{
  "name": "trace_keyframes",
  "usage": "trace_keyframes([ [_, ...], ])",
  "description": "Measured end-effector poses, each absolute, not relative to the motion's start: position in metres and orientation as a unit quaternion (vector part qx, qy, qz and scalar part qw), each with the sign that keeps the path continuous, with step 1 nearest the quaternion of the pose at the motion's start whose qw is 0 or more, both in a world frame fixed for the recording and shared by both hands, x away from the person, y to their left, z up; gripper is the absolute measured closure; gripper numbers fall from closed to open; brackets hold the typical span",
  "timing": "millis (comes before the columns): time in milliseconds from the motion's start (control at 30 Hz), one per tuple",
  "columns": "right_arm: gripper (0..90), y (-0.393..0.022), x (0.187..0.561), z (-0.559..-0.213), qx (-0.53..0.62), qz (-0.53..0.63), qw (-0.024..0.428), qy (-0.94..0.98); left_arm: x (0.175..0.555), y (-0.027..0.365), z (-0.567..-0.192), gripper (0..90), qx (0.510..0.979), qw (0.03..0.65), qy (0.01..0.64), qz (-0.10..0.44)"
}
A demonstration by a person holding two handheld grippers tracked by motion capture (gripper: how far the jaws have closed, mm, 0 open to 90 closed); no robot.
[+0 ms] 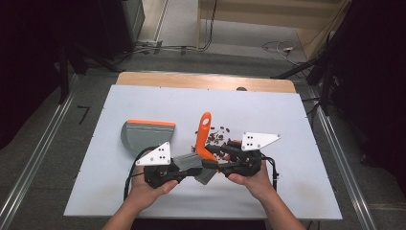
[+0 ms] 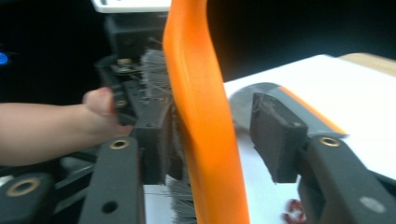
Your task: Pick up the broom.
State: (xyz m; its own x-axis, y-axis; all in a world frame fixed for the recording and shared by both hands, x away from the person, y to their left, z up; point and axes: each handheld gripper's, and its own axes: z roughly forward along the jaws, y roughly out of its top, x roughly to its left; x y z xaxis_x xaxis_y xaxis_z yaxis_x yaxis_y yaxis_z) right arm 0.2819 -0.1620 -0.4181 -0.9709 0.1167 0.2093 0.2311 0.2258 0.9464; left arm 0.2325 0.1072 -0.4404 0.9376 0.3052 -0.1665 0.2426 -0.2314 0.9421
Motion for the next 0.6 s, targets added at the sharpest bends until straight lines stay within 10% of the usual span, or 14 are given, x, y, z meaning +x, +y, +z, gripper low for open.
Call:
trace_keyframes([
  [600, 68.4, -0.1602, 0.2794, -0.4223, -0.084, -0.616, 0.083, -0.778, 0.2355, 0.1058, -0.4448, 81.3, 0.779, 0.604, 0.170, -0.009],
])
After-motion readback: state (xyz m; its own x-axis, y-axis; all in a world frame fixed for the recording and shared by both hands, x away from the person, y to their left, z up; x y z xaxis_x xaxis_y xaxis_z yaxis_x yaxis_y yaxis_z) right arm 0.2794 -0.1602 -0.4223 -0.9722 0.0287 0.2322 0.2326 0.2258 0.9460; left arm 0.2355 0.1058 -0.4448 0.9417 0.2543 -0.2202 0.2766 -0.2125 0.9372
